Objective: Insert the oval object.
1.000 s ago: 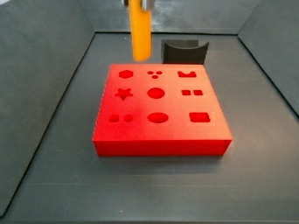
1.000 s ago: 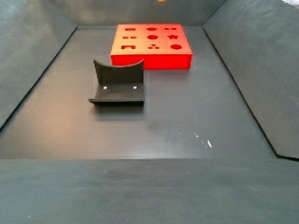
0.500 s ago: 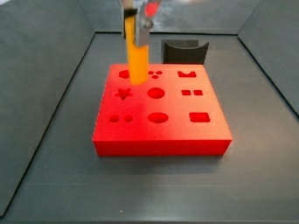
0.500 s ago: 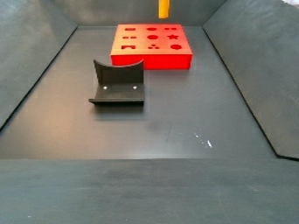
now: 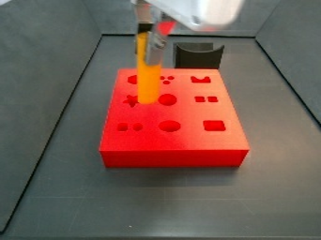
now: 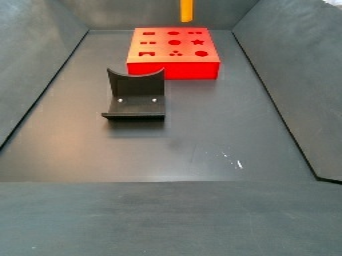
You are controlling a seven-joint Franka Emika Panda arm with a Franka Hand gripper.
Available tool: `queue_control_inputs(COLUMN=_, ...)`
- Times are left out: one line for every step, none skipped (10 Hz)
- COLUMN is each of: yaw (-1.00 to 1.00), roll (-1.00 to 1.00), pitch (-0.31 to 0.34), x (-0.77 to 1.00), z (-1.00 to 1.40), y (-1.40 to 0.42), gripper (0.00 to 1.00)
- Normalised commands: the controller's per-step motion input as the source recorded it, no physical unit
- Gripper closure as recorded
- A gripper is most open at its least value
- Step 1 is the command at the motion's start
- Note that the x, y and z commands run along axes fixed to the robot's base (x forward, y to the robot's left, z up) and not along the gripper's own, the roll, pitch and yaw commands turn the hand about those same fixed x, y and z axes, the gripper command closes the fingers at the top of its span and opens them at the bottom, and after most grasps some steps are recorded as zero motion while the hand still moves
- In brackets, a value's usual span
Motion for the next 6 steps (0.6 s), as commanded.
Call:
queue_control_inputs(yaw=0.00, roll=0.00, pitch=0.007, x=-0.01, z=-0.03, y=0.02, gripper=1.00)
queue_control_inputs(yaw=0.00, roll=0.00, pitch=0.050, x=0.32, z=0.00, y=0.00, gripper=1.00)
queue_control_inputs(yaw=-0.81, roll=0.05, pitch=0.000, x=0.21, z=-0.10, y=0.00, gripper=1.00)
queue_control_inputs(yaw=-1.00, roll=0.01, pitch=0.000, x=0.00, z=-0.08, y=0.00, gripper=1.00)
queue_control_inputs(yaw=-1.00, roll=0.00, pitch=-0.010, x=0.00, z=-0.07, y=0.00, gripper=1.00)
queue_control_inputs(yaw=-1.00, roll=0.00, pitch=-0.151, x=0.00, z=0.00, y=0.00, gripper=1.00)
